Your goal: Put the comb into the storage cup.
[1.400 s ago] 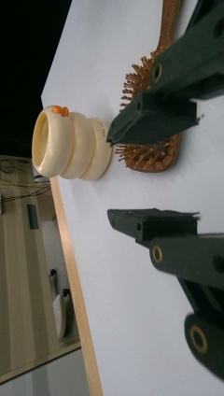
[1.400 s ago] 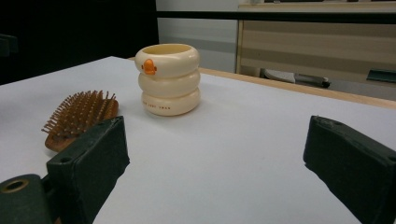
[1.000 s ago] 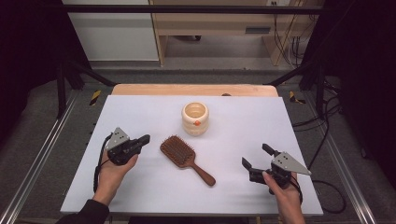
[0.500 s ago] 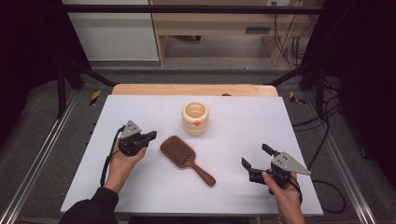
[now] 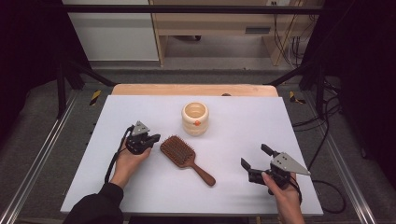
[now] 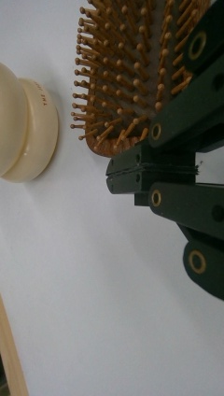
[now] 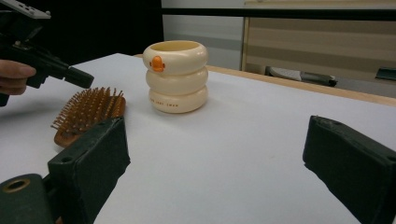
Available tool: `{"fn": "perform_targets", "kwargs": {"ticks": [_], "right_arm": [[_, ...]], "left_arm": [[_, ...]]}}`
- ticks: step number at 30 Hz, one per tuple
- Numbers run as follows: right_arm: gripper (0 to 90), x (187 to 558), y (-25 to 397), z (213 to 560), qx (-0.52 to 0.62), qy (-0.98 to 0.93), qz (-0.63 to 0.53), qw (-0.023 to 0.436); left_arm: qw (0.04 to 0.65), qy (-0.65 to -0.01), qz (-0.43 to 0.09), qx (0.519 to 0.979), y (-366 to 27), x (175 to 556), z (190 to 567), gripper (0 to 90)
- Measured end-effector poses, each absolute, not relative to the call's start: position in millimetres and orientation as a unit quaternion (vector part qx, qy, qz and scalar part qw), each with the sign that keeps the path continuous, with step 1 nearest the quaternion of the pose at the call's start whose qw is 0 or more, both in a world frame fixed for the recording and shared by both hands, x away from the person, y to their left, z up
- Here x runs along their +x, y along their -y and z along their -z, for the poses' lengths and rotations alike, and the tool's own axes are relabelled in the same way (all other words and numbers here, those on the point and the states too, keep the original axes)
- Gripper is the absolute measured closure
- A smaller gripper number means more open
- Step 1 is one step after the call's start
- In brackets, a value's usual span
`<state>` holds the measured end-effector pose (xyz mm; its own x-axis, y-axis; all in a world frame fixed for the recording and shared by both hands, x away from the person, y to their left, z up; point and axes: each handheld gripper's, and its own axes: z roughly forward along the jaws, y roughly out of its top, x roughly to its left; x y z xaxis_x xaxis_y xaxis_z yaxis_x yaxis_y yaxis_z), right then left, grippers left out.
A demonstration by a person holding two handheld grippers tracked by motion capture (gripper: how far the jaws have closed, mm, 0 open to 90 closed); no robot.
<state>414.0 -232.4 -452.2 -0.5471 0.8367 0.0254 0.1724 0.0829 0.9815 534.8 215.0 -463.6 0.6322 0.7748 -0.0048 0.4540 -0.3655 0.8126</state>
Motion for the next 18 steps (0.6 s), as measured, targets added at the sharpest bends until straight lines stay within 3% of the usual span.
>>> {"fn": "perform_targets", "kwargs": {"ticks": [18], "right_arm": [[7.0,414,231,452,0.374,-0.675,-0.568,0.286]], "left_arm": [[0.373,-0.369,-0.183,0.832,-200,545,473,90.0]]}}
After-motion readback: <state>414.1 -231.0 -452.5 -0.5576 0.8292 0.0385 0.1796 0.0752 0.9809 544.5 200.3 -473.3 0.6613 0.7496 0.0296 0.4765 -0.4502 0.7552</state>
